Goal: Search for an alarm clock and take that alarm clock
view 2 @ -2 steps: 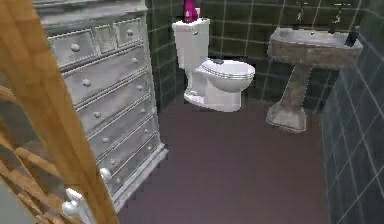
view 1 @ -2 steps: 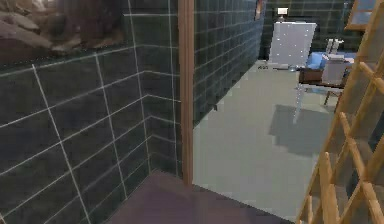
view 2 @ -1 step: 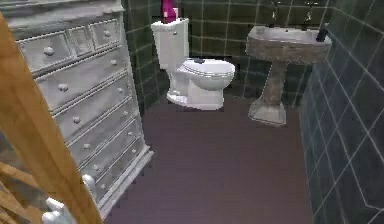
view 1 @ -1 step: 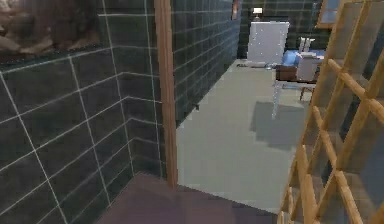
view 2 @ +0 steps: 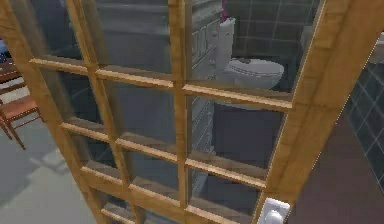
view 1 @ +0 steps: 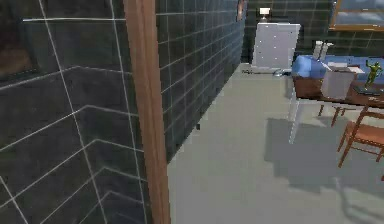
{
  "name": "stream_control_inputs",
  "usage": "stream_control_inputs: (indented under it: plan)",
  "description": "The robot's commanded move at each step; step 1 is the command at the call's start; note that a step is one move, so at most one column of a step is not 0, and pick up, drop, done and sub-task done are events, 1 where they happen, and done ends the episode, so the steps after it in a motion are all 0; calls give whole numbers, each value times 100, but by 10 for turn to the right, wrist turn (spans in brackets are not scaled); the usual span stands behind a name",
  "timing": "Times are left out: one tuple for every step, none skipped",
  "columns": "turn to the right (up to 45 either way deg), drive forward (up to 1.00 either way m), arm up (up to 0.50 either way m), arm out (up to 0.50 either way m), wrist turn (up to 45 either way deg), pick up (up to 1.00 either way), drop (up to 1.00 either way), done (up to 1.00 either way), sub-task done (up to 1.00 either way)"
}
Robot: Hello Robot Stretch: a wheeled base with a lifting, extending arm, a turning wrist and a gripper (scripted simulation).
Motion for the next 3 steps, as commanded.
stream_control_inputs:
  plan:
    - [150,0,0,0,0,0,0,0,0]
    - [0,100,0,0,0,0,0,0,0]
    - [0,100,0,0,0,0,0,0,0]
